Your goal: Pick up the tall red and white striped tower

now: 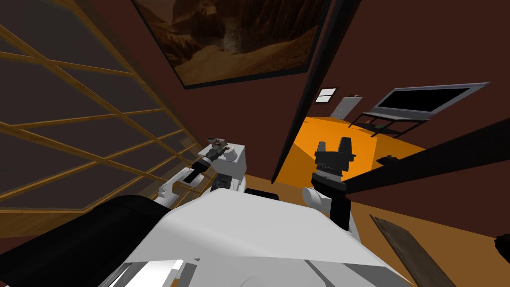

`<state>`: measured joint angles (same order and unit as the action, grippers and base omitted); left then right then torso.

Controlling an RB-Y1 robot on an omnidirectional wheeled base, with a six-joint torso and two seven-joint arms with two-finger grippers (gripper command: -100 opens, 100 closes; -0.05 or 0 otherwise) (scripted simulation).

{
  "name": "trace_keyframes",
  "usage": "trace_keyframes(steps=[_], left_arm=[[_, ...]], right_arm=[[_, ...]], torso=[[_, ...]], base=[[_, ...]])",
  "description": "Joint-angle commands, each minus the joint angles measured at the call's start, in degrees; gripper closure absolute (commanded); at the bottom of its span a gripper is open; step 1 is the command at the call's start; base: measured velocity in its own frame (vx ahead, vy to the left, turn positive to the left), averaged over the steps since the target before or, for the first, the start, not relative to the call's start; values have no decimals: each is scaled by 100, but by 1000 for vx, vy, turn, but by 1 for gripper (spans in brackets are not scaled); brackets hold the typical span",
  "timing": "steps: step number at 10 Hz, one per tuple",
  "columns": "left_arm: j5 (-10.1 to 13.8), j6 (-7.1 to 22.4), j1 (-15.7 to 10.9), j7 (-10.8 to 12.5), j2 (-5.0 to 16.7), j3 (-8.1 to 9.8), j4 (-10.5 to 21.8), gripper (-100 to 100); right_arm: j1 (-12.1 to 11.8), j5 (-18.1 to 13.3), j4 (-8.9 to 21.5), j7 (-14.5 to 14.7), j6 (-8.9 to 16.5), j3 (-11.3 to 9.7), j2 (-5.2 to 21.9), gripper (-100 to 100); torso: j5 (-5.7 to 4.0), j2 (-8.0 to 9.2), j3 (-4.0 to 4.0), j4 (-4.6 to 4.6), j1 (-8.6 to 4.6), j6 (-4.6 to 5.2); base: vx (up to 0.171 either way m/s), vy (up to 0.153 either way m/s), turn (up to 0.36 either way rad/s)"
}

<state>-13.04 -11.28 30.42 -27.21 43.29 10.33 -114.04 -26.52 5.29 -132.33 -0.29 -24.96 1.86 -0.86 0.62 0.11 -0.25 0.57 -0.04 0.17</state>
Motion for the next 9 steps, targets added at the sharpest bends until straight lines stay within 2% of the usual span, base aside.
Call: trace_keyframes(steps=[1,2,3,4,6,8,9], left_arm=[[32,9,-212,-25,25,-79,286,-100],[32,9,-212,-25,25,-79,473,-100],[32,9,-212,-25,25,-79,474,-100],[311,-93,-479,-162,197,-318,655,-100],[311,-93,-808,-162,197,-318,956,-100],[311,-93,-812,-162,197,-318,1232,-100],[591,-195,-1166,-300,369,-556,1459,-100]], right_arm=[[0,0,0,0,0,0,0,0],[-1,0,0,0,0,0,0,0],[-2,0,0,0,0,0,0,0],[-2,0,-1,0,0,0,0,0],[0,0,0,0,0,0,0,0],[-2,0,0,0,0,1,0,0],[-2,0,0,0,0,0,0,0]], torso=[[0,0,0,0,0,0],[7,-16,-11,9,12,-9],[17,-34,-26,21,32,-21],[26,-48,-37,29,53,-29],[40,-32,-34,37,51,-7],[39,-66,-54,45,45,-10],[46,-89,-70,56,58,-12]], base=[[-75,0,-38],[-16,0,-6],[8,-6,19],[-104,-22,-157],[-110,-6,-60],[-4,-14,6],[-109,-43,-185]])
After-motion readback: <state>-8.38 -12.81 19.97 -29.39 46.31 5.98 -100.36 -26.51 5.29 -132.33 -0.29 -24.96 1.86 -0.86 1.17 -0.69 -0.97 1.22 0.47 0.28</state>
